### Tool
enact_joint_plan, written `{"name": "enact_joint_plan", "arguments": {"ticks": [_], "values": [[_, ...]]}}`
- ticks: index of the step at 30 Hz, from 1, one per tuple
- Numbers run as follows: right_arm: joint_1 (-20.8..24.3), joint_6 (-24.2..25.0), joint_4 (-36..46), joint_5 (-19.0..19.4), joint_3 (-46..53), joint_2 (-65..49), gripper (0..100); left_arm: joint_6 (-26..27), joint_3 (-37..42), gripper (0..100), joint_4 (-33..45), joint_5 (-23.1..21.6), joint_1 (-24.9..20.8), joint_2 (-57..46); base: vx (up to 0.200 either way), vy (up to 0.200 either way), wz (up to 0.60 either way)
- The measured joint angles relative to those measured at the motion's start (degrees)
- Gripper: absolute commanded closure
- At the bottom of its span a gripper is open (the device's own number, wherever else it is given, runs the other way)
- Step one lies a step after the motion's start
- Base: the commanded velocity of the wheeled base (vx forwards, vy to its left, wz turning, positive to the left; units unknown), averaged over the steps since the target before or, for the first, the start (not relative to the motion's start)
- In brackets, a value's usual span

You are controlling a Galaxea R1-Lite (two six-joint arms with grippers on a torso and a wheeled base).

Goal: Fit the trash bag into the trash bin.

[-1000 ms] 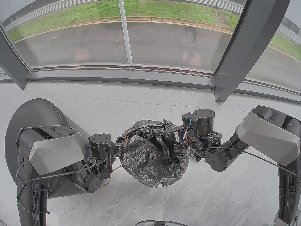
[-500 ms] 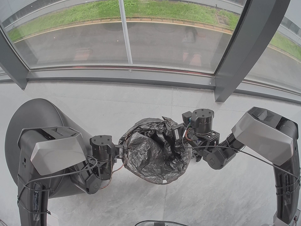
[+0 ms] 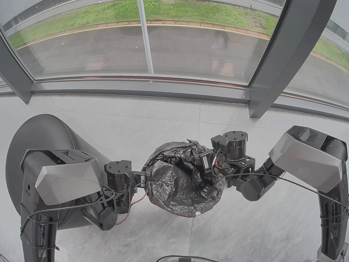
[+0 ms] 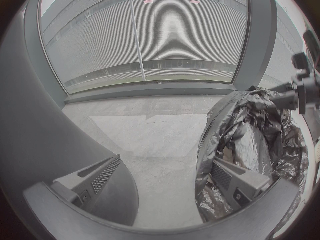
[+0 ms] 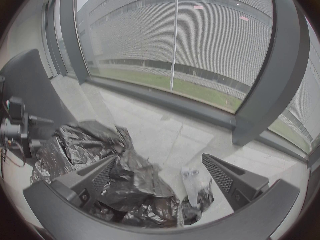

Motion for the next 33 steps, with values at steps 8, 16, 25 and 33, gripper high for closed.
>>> {"name": "enact_joint_plan", "arguments": {"ticks": [8, 16, 25, 33], "values": [[1.3, 0.0, -2.5, 0.0, 4.9, -2.9, 0, -3.5, 2.8, 0, -1.3, -2.1, -1.3, -0.9, 0.000, 0.000, 0.00], [2.6, 0.1, -4.6, 0.1, 8.4, -6.5, 0, -3.4, 4.1, 0, -2.0, -2.4, -2.3, -4.4, 0.000, 0.000, 0.00], [3.4, 1.2, -4.8, 0.1, 8.4, -8.2, 0, -3.3, 3.6, 0, -1.4, -5.2, -4.2, -8.4, 0.000, 0.000, 0.00], [3.1, 1.4, -4.8, 0.1, 8.2, -8.5, 0, 0.0, 1.9, 0, 0.6, -11.3, -4.5, -8.2, 0.000, 0.000, 0.00]]}}
